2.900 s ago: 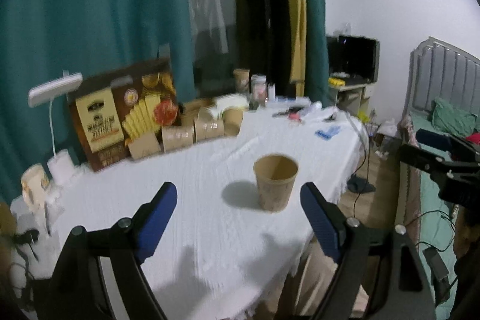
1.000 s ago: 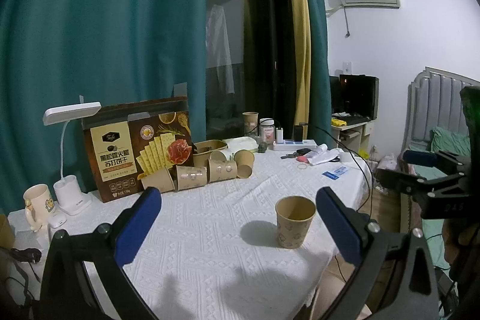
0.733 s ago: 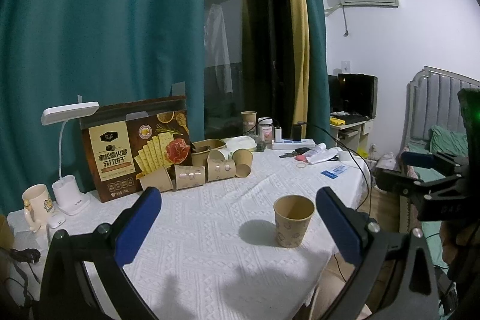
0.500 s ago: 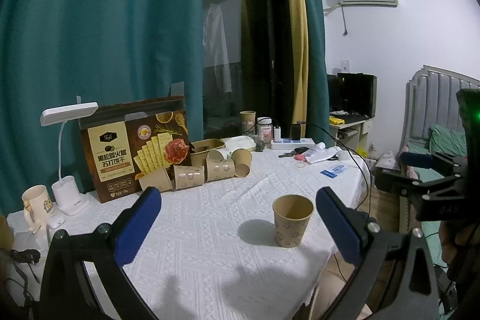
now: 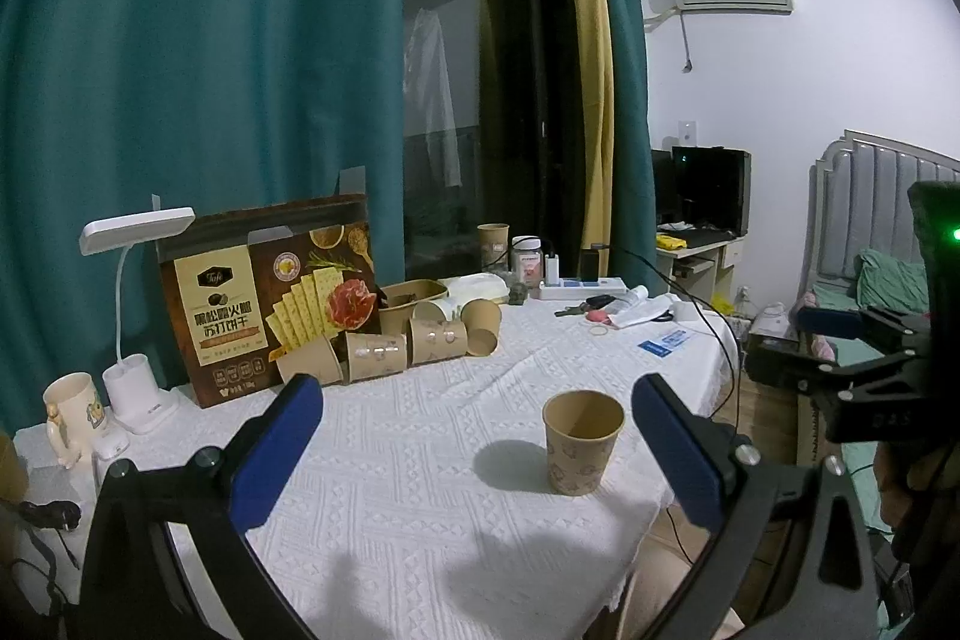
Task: Flip cup upright
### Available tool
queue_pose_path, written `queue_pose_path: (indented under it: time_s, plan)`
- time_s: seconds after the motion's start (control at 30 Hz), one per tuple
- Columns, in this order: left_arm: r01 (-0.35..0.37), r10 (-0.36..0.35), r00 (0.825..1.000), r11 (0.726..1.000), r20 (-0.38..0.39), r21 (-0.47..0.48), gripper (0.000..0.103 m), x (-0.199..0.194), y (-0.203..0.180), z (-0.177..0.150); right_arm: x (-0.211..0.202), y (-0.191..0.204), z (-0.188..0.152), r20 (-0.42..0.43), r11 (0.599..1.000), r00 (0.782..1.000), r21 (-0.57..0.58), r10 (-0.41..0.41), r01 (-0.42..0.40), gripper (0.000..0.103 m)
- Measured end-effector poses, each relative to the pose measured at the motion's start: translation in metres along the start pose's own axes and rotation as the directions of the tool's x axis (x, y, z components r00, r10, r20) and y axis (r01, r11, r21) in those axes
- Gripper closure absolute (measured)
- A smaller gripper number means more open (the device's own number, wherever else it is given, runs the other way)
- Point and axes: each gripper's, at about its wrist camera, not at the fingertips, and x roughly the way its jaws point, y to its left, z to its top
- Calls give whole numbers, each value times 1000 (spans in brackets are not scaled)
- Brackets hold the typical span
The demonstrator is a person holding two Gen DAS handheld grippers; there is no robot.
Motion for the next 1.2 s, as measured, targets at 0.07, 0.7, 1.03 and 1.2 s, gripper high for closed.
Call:
queue_pose_path:
  time_s: [0.07, 0.7, 1.03, 1.2]
  plan:
    - [0, 0, 1000, 1000, 0, -1, 0, 0, 0, 0, 0, 0, -1, 0, 1000, 1000, 0, -1, 1, 8]
    - [5, -5, 1000, 1000, 8, 2, 0, -4, 2, 7, -1, -3, -3, -2, 1000, 1000, 3, -1, 1, 8]
    - [13, -13, 1000, 1000, 6, 1, 0, -4, 4, 7, -2, -3, -4, -3, 1000, 1000, 4, -1, 1, 8]
    - [27, -27, 1000, 1000, 1, 9, 0, -3, 3, 7, -1, -2, -3, -4, 1000, 1000, 2, -2, 2, 8]
